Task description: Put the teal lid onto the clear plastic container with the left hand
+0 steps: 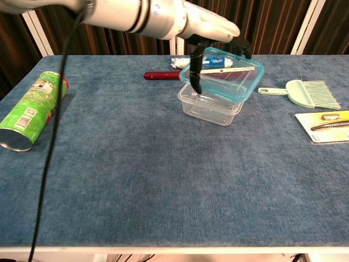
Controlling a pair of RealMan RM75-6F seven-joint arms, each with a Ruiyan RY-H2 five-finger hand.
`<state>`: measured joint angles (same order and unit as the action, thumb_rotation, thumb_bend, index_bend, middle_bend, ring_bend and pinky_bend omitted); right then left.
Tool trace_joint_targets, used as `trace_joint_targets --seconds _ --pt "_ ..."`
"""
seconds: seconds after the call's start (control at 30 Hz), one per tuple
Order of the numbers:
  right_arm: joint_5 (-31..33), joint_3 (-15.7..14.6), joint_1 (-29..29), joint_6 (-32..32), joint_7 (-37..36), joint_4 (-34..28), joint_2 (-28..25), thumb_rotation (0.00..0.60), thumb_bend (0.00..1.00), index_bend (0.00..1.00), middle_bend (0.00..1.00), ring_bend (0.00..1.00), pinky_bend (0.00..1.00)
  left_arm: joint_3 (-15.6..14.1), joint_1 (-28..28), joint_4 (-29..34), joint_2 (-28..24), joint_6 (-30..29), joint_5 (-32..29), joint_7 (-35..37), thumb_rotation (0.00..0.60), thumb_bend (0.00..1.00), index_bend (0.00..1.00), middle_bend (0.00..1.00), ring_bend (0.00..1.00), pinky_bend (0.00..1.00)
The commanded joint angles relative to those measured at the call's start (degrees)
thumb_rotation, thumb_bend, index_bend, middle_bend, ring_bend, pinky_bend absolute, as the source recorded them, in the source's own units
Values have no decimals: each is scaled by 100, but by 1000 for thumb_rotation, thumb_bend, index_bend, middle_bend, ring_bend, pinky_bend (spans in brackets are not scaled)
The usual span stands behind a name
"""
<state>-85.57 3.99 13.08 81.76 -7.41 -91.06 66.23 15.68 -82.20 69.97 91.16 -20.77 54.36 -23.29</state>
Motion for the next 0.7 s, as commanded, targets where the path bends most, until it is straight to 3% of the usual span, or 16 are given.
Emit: trace_joint_targets --seconds 0.03,0.33,0.47,0.7 --pt "10 13 -5 -18 -11 12 9 600 33 0 0 0 0 -191 -535 -572 289 418 -119 83 600 163 322 260 127 0" --pt "65 58 1 -142 -136 99 18 600 34 0 0 0 0 -784 -1088 -1547 788 701 -542 319 600 163 320 252 107 0" --pt "86 78 20 -209 -168 139 27 600 35 0 0 0 0 -916 -1194 -1898 898 841 -748 564 600 163 317 251 107 0" --pt "107 113 61 -306 -196 190 61 600 35 0 0 0 0 -1230 -1344 -2127 970 1017 -761 796 600 163 317 250 106 0"
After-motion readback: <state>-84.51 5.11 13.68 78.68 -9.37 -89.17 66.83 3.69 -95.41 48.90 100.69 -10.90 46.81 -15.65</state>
